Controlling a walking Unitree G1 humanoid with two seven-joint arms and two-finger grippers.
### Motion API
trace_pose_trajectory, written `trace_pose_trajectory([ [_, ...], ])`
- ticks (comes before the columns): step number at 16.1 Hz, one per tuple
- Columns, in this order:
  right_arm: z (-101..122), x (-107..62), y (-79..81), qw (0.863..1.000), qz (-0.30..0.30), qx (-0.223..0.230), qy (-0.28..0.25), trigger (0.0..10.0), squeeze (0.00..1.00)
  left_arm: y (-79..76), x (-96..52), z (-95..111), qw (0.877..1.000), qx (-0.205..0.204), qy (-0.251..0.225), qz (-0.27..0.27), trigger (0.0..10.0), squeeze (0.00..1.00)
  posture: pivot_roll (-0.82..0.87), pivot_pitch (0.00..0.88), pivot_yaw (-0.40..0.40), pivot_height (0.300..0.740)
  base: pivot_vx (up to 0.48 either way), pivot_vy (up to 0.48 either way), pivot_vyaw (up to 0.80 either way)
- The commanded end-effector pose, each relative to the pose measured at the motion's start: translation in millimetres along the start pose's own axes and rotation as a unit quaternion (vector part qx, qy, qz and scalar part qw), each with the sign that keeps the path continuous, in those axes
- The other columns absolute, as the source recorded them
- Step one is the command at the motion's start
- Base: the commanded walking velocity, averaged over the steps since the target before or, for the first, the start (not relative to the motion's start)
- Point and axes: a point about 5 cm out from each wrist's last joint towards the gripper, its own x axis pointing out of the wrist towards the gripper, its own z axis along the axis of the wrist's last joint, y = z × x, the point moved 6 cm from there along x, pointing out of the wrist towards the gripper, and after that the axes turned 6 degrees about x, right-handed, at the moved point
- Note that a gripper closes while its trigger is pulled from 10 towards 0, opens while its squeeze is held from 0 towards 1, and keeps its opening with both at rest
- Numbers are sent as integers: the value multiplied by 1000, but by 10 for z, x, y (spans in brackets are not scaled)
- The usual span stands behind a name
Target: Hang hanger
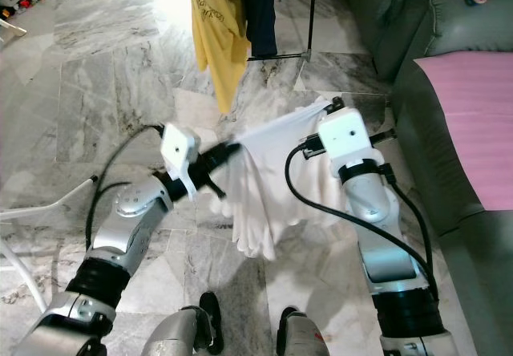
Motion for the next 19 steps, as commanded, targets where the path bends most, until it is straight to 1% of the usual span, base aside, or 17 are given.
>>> trace_pose_trajectory([
  [1,24,0,-147,1000,-11,21,-6,10000,1000,-11,-90,-80,1000,-20,16,-12,0,0,-172,275,84,740,0,0,0],
  [2,42,-8,-54,999,23,43,-7,10000,1000,-32,-88,-79,999,-33,16,-17,0,0,-173,274,86,740,0,0,0],
  [3,48,-62,120,995,95,44,1,10000,1000,-7,-85,-67,998,-61,16,-12,0,0,-176,272,86,740,0,0,0],
  [5,5,-138,208,988,147,35,14,10000,1000,59,-86,-59,997,-70,20,-1,0,0,-176,269,86,740,0,0,0],
  [6,-29,-185,245,984,172,34,22,10000,1000,91,-90,-45,996,-83,21,2,0,0,-178,268,86,740,0,0,0],
  [7,-89,-237,246,981,191,26,35,10000,1000,135,-93,-16,997,-77,19,7,0,0,-178,268,86,740,0,0,0],
  [8,-152,-306,242,975,213,34,53,10000,1000,174,-97,45,999,-51,12,4,0,0,-179,268,87,740,0,0,0],
  [9,-188,-348,230,973,218,37,60,10000,1000,202,-103,165,1000,-15,-10,-1,0,0,-179,269,85,740,0,0,0],
  [10,-199,-357,219,973,218,39,63,10000,1000,192,-105,216,1000,-13,-18,-12,0,0,-177,271,84,740,0,0,0],
  [12,-223,-398,252,971,227,41,68,10000,1000,164,-120,248,999,13,-10,-43,0,0,-174,269,88,740,0,0,0],
  [13,-249,-434,309,967,240,39,73,10000,1000,109,-131,265,996,37,0,-82,0,0,-172,266,91,740,0,0,0],
  [14,-264,-450,333,966,245,36,75,10000,1000,113,-122,252,994,57,13,-87,0,0,-172,266,91,740,0,0,0],
  [15,-276,-459,358,965,249,36,77,10000,1000,160,-86,264,995,72,17,-74,0,0,-172,262,93,740,0,0,0],
  [16,-289,-469,403,963,254,34,79,10000,1000,222,-34,301,996,69,15,-50,0,0,-172,262,93,740,0,0,0],
  [17,-312,-492,485,960,267,32,83,10000,1000,145,11,364,997,60,-1,-57,0,0,-175,256,94,740,0,0,0],
  [19,-344,-527,535,955,280,43,91,10000,1000,0,18,371,994,68,-10,-84,0,0,-173,254,93,740,0,0,0],
])
